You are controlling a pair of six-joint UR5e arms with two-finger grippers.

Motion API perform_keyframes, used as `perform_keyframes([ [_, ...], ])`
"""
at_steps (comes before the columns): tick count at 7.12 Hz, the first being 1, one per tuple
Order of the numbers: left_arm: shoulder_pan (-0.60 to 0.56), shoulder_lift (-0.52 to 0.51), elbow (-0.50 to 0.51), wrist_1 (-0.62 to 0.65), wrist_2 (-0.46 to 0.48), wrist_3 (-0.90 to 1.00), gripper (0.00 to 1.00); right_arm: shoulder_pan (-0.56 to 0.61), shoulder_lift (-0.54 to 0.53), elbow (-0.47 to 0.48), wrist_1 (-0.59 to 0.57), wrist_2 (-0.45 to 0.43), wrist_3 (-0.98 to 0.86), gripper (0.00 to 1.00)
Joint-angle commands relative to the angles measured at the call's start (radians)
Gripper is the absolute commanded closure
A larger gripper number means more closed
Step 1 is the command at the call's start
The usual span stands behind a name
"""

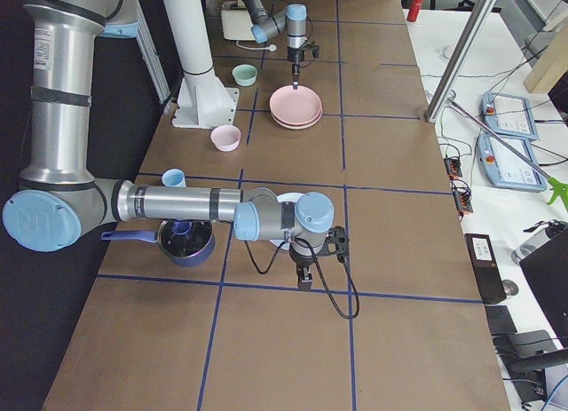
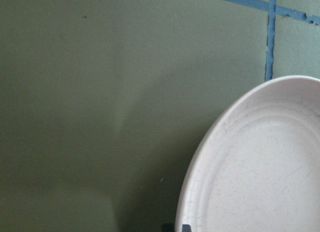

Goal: Stack three plates with pink and blue
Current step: 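Carry the pink plate with the left gripper onto the cream plate, then open the left gripper and withdraw the left arm away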

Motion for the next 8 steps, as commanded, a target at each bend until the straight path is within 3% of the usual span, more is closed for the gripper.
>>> perform_keyframes([
  [1,0.011,-0.011,-0.002,-0.001,0.000,0.004,0.01,0.000,0.000,0.000,0.000,0.000,0.000,0.00],
  [3,-0.063,0.010,-0.015,0.039,-0.047,0.079,0.00,0.000,0.001,0.005,0.000,0.000,0.000,0.00],
  [4,-0.175,0.039,-0.026,0.098,-0.157,0.239,0.00,0.000,0.003,0.008,0.005,0.000,-0.002,0.00],
  [7,-0.517,0.249,-0.026,0.261,-0.303,0.916,0.00,-0.002,0.003,0.008,0.043,0.024,0.041,0.00],
  [8,-0.652,0.380,-0.029,0.274,-0.373,1.161,0.00,-0.002,0.003,0.014,0.044,0.038,0.046,0.00],
])
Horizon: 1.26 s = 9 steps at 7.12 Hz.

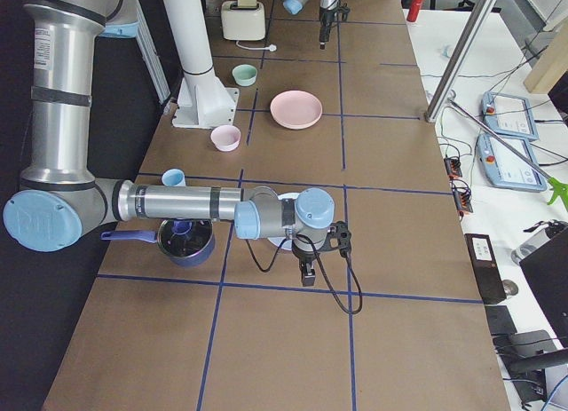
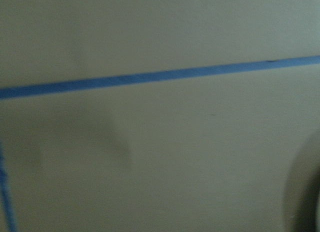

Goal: Stack three plates with pink and blue
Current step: 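Open the left gripper and withdraw the left arm away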

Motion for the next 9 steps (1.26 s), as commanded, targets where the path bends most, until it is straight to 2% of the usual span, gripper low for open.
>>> perform_keyframes([
  [1,-0.312,0.241,-0.001,0.055,-0.165,0.484,0.00,0.000,0.000,0.012,0.005,0.018,0.014,0.00],
  [2,-0.460,0.327,-0.008,0.095,-0.213,0.575,0.00,0.000,0.000,0.017,0.003,0.019,0.015,0.00],
  [3,-0.546,0.403,-0.010,0.096,-0.213,0.585,0.00,0.000,0.000,0.022,0.005,0.021,0.034,0.00],
  [5,-0.566,0.489,-0.012,0.096,-0.209,0.631,0.00,-0.008,0.001,0.052,0.005,0.030,0.167,0.00],
  [6,-0.558,0.505,0.020,0.103,-0.201,0.622,0.00,-0.035,0.000,0.069,0.008,0.033,0.263,0.00],
  [7,-0.547,0.488,0.043,0.182,-0.161,0.511,0.00,-0.072,-0.008,0.056,0.088,0.027,0.334,0.00],
  [9,-0.547,0.486,-0.028,0.227,-0.155,0.493,0.00,-0.153,-0.014,-0.024,0.303,0.024,0.481,0.00],
])
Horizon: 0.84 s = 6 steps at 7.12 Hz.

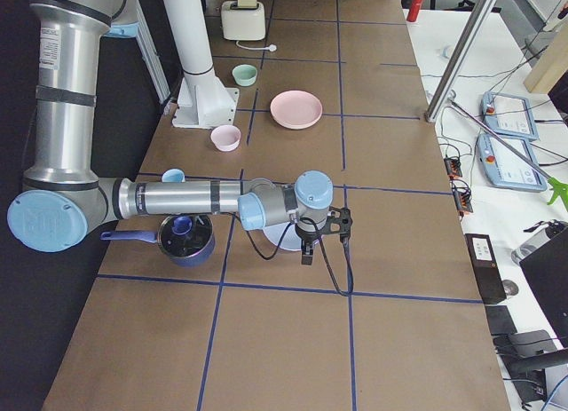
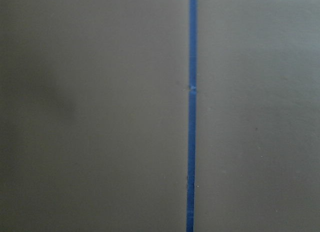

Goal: Stack three plates with pink and blue
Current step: 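Reach the right gripper to the light blue plate rim and grasp it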

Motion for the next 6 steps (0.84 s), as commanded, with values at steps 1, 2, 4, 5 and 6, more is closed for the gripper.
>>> perform_keyframes([
  [1,0.001,0.011,-0.030,0.029,0.009,-0.019,0.00,-0.119,-0.004,-0.107,0.307,-0.050,0.241,0.00],
  [2,0.003,0.015,-0.030,0.029,0.012,-0.018,0.00,-0.182,-0.001,-0.216,0.516,-0.069,0.364,0.01],
  [4,0.009,0.013,-0.035,0.029,0.014,-0.018,0.00,-0.248,0.002,-0.266,0.649,-0.073,0.464,0.09],
  [5,0.009,0.013,-0.036,0.029,0.014,-0.018,0.00,-0.280,-0.006,-0.266,0.649,-0.095,0.462,0.10],
  [6,0.009,0.013,-0.038,0.027,0.014,-0.018,0.00,-0.303,-0.013,-0.269,0.649,-0.098,0.456,0.32],
])
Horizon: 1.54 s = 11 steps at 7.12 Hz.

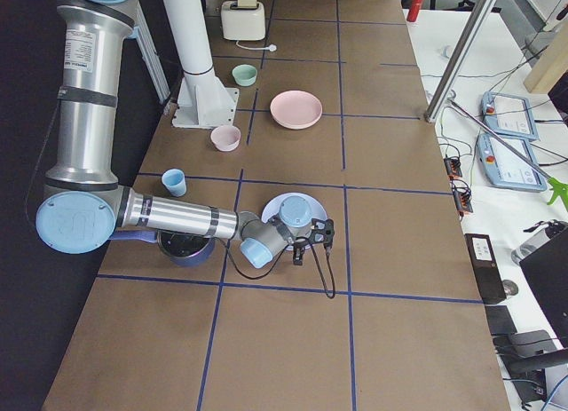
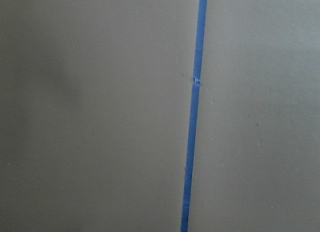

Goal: Stack three plates with pink and blue
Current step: 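Reach the right gripper to the light blue plate rim and grasp it, then carry the light blue plate with the right gripper onto the pink plate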

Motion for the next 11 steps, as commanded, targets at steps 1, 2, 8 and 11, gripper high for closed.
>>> perform_keyframes([
  [1,0.001,0.000,-0.002,-0.001,-0.001,0.000,0.00,-0.034,-0.019,-0.001,0.009,-0.009,-0.003,0.63],
  [2,0.001,0.000,-0.002,-0.001,0.000,0.000,0.00,-0.033,-0.027,0.013,0.010,-0.009,-0.003,0.91],
  [8,0.001,0.003,0.000,-0.001,-0.001,0.000,0.00,-0.036,0.018,0.213,-0.014,0.063,0.236,1.00],
  [11,0.025,0.000,-0.002,0.000,0.000,0.000,0.00,-0.169,0.230,0.359,-0.187,0.013,0.555,1.00],
])
